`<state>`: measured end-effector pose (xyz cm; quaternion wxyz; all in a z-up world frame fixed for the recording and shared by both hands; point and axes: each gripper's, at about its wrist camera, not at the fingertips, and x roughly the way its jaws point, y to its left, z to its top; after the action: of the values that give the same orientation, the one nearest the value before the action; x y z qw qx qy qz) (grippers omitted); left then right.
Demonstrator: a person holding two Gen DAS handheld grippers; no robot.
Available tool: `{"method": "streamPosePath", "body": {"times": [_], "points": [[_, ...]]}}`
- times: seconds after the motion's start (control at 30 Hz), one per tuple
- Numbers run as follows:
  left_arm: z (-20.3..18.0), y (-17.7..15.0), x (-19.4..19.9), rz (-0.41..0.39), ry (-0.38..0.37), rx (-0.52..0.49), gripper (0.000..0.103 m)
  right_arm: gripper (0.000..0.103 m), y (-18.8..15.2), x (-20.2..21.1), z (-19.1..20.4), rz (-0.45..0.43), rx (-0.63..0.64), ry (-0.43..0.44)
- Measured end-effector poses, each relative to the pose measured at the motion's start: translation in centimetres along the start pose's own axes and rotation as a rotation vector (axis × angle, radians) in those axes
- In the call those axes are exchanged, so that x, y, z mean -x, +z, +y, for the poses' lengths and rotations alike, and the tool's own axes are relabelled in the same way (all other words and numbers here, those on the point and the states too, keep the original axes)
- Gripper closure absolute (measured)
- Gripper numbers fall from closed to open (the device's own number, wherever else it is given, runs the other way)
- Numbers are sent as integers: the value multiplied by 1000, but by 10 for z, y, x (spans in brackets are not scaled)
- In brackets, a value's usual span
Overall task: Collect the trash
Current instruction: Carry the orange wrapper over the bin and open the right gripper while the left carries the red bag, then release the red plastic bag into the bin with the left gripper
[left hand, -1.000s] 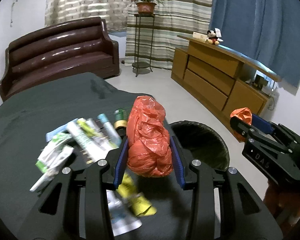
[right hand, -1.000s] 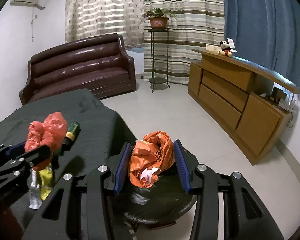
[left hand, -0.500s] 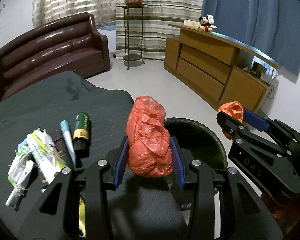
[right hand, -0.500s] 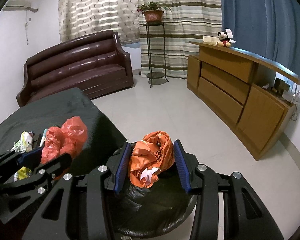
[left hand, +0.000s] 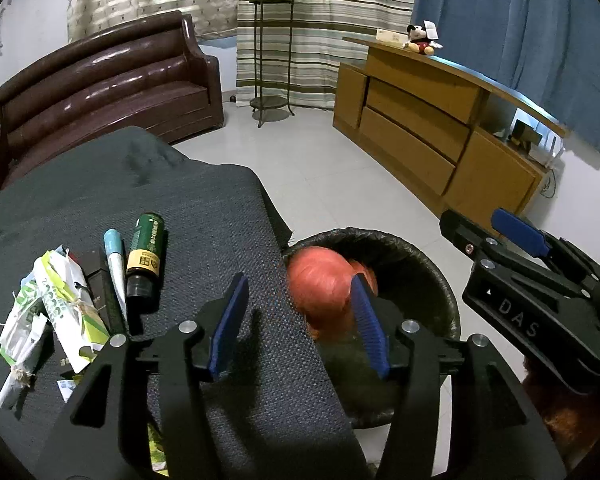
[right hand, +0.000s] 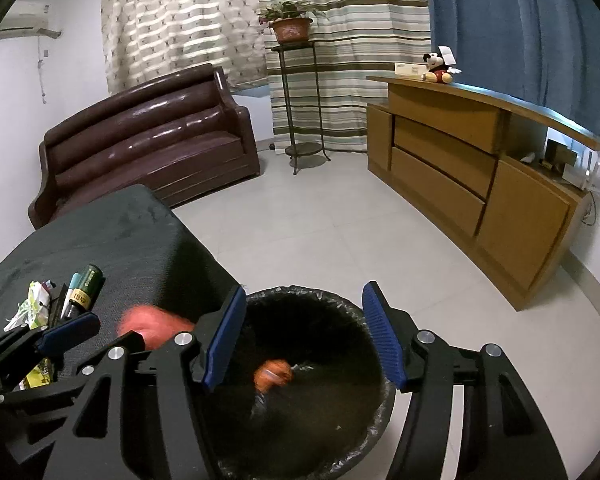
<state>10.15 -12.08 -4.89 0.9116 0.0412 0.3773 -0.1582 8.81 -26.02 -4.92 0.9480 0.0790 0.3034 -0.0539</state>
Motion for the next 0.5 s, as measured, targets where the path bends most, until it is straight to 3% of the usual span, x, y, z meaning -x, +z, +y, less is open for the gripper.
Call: {"method": "streamPosePath", "body": {"times": [0.5], "points": [[21,-11,32,-10,23,37,43,42,-10,21,5,20,11,3]]}}
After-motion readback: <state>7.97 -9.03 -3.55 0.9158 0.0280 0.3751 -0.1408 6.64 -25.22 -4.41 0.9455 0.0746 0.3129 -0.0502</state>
